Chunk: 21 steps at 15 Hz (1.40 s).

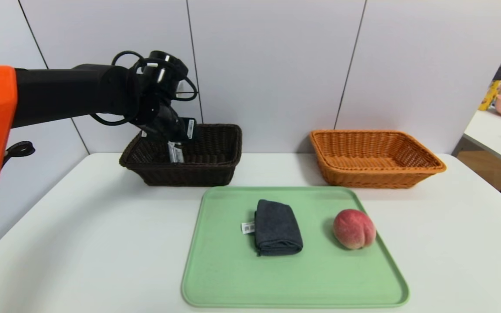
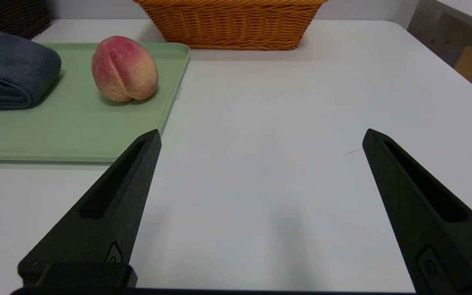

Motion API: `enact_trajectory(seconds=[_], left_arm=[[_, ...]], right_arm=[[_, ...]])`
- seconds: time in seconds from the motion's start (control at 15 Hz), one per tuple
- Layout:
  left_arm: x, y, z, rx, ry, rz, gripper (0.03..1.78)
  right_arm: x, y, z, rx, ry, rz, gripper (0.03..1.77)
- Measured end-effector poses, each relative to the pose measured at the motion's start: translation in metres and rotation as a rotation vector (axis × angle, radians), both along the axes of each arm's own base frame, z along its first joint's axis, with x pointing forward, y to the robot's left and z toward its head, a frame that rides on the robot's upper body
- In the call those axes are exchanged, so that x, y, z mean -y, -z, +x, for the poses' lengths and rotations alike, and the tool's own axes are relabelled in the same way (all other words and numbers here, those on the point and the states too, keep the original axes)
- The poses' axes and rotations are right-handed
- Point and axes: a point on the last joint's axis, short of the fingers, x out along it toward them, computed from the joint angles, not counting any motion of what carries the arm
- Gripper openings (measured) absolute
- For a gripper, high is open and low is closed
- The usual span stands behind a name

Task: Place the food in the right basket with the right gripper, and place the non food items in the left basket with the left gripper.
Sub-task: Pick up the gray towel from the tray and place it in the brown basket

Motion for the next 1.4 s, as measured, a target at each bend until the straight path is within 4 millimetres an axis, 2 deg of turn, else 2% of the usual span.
enact_trajectory(seconds=[0.27, 0.6, 0.87, 1.13, 1.4], left_arm=[[0.04, -0.016, -0.055, -0.039, 0.155, 0.023, 1.61], [0.077, -0.011, -0.112, -0.089, 0.318, 0.045, 1.66], [0.103, -0.001, -0.137, -0.128, 0.388, 0.034, 1.67], [0.132, 0.013, -0.154, -0.178, 0.381, -0.04, 1.68], [0.16, 0.034, -0.16, -0.234, 0.306, -0.145, 1.69]], right_arm=[[0.0, 0.0, 0.0, 0.0, 0.0, 0.0, 1.7], [0.0, 0.0, 0.0, 0.0, -0.001, 0.0, 1.7], [0.0, 0.0, 0.0, 0.0, 0.0, 0.0, 1.7], [0.0, 0.0, 0.0, 0.0, 0.0, 0.0, 1.7], [0.0, 0.0, 0.0, 0.0, 0.0, 0.0, 1.7]])
